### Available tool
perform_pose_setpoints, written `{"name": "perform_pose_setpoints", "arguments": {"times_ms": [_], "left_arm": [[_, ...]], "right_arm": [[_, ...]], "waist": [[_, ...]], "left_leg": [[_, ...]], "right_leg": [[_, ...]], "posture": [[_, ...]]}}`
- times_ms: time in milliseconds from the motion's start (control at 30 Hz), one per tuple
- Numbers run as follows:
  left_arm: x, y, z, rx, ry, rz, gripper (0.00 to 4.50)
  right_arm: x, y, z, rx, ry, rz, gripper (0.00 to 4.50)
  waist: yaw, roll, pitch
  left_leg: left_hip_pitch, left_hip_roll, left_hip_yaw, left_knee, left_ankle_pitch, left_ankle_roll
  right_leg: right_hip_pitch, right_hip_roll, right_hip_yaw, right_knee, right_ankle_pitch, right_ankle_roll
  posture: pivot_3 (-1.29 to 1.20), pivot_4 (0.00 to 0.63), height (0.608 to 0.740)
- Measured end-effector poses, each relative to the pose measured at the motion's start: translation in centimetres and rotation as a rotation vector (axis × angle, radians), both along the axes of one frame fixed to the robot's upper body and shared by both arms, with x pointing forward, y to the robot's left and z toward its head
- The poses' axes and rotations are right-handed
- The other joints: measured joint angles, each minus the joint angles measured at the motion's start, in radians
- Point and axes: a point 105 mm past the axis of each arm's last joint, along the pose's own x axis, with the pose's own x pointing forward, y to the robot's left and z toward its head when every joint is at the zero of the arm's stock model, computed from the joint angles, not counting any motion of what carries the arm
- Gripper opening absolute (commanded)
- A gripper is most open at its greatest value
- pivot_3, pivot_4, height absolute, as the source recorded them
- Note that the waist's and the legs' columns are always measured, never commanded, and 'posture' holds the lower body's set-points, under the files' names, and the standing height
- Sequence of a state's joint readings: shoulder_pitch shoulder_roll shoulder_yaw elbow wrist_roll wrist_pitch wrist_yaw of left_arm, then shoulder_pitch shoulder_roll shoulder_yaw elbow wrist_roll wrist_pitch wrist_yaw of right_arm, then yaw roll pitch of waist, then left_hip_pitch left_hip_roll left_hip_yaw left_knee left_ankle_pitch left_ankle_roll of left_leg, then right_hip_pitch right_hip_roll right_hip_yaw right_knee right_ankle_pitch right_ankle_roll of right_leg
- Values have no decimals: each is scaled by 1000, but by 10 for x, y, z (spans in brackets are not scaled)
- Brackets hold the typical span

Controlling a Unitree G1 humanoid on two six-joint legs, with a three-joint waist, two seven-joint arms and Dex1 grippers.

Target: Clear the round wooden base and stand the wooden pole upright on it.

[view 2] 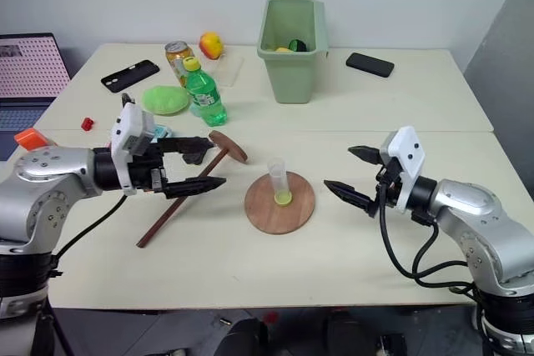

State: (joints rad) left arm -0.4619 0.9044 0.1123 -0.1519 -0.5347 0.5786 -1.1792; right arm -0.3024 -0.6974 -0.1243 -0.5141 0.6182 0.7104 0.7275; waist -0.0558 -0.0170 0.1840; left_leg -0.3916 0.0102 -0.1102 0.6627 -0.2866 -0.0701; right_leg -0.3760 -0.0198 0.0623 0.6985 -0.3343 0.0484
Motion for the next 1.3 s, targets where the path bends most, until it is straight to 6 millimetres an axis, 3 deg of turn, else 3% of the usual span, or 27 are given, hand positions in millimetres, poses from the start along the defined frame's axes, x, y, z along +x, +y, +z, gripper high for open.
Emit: {"name": "perform_pose_setpoints", "arguments": {"times_ms": [500,1000,1300], "left_arm": [[-18,5,-14,59,38,-124,4500],[-26,8,-15,61,-18,-231,4500],[-31,6,-19,77,-4,-261,4500]], "right_arm": [[-10,-9,-11,-92,63,79,4486],[-12,9,-13,-67,73,163,4486],[14,35,-33,-51,75,121,4486]], "waist": [[0,0,0],[-1,0,0],[-3,0,0]], "left_leg": [[0,0,0,0,0,0],[0,0,0,0,0,0],[0,0,0,0,0,0]], "right_leg": [[0,0,0,0,0,0],[0,0,0,0,0,0],[-1,1,0,1,0,0]], "posture": [[0,150,740],[0,150,740],[0,150,740]]}}
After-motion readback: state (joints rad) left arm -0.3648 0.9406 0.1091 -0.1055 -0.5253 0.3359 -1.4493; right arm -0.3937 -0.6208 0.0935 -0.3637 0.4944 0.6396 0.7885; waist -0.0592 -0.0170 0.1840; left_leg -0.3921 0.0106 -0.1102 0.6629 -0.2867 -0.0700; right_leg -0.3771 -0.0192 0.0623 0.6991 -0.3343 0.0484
